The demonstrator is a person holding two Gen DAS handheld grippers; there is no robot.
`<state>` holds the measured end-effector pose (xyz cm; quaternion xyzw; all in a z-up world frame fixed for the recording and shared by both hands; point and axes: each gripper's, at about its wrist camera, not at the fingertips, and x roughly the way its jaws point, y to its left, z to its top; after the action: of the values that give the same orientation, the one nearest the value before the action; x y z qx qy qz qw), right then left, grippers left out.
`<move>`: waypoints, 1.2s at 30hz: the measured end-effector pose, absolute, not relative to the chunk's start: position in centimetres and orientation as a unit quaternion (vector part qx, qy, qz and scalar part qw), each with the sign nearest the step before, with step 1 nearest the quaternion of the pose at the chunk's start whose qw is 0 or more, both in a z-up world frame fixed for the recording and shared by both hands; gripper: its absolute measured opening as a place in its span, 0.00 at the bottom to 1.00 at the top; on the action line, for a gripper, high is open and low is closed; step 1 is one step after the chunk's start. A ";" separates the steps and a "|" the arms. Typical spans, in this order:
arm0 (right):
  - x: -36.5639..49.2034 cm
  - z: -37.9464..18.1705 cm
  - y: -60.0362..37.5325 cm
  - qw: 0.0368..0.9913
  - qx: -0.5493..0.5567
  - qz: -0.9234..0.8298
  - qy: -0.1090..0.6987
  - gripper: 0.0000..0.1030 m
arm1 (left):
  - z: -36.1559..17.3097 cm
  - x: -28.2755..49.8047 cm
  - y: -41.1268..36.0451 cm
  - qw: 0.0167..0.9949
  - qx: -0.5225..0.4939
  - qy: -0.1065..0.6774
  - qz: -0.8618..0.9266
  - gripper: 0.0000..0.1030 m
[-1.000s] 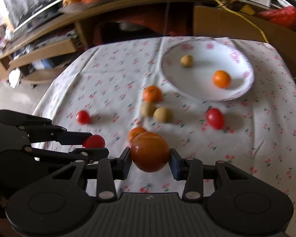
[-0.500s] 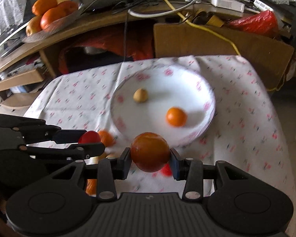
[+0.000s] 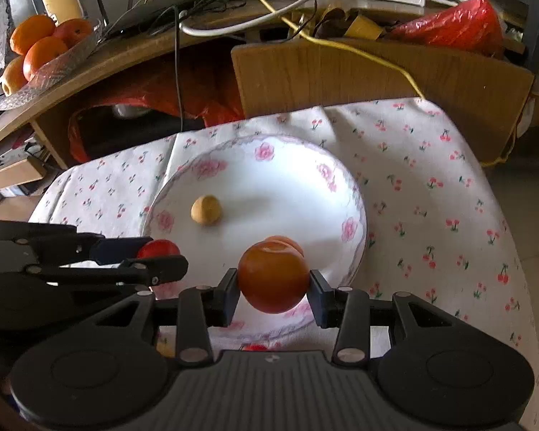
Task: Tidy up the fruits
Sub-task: 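Carry the cherry tomato in the left tool while the right tool carries the tomato to the bowl, then open the left tool over the bowl while the right tool releases the large tomato inside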
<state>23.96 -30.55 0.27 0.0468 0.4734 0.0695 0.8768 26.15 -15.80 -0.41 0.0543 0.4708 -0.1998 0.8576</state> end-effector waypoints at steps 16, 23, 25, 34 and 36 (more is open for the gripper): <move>24.7 0.1 -31.0 0.879 0.055 0.055 0.471 0.35 | -0.3 26.1 -15.9 0.861 0.057 0.467 -0.195 0.44; 24.6 0.2 -31.2 0.879 0.060 0.053 0.470 0.35 | 0.3 25.9 -15.6 0.866 0.061 0.459 -0.187 0.56; 24.5 0.2 -31.3 0.879 0.062 0.052 0.470 0.35 | 0.3 25.8 -15.4 0.867 0.059 0.458 -0.186 0.60; 24.5 0.3 -31.4 0.880 0.063 0.053 0.467 0.36 | 0.9 25.6 -15.3 0.872 0.056 0.449 -0.187 0.66; 24.5 0.5 -31.5 0.882 0.066 0.054 0.464 0.36 | 1.0 25.5 -15.1 0.872 0.056 0.448 -0.187 0.67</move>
<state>24.46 -31.51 0.49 0.0659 0.4642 0.0535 0.8817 25.54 -15.13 0.96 0.0560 0.4483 -0.1868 0.8723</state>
